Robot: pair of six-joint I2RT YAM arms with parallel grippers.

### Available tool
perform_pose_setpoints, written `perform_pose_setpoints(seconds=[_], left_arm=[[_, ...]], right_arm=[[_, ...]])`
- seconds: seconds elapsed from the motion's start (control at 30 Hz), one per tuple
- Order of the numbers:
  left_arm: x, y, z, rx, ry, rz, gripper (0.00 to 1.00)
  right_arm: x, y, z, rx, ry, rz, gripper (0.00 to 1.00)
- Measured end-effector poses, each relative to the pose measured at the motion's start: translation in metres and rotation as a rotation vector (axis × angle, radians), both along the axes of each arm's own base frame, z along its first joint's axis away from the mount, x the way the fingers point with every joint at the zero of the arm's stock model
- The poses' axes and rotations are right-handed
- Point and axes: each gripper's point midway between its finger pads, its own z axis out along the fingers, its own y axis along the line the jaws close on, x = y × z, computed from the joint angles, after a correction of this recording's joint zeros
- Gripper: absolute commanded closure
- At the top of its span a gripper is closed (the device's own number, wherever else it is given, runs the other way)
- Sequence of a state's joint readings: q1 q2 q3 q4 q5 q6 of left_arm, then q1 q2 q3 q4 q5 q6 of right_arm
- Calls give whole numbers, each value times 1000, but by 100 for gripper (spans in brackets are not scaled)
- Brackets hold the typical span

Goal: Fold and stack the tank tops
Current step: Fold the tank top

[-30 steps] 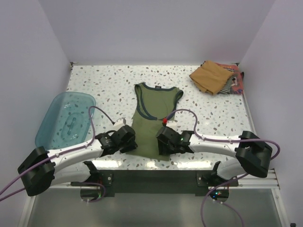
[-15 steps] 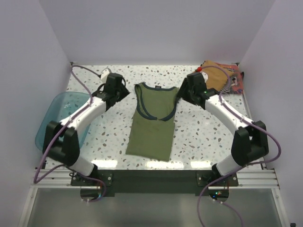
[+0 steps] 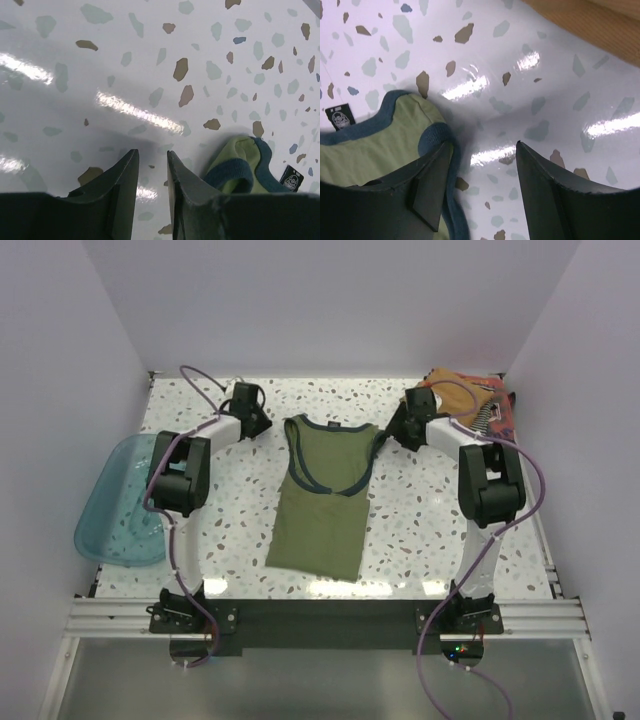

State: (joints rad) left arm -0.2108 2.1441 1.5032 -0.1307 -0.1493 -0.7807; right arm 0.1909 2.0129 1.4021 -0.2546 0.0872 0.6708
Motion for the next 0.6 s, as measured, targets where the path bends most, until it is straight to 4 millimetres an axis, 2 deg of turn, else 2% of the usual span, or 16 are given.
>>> perform_pose_setpoints(seconds=[0.23, 0.47, 0.6], left_arm=[[18, -21, -9, -56, -27, -77, 74], [25, -46, 1, -123, -84, -146, 75], [28, -60, 9, -156, -115, -179, 75]], right_arm=[[17, 6, 8, 42, -53, -1, 44], [27, 15, 5, 98, -75, -6, 46], [29, 20, 4, 129, -78, -1, 51]])
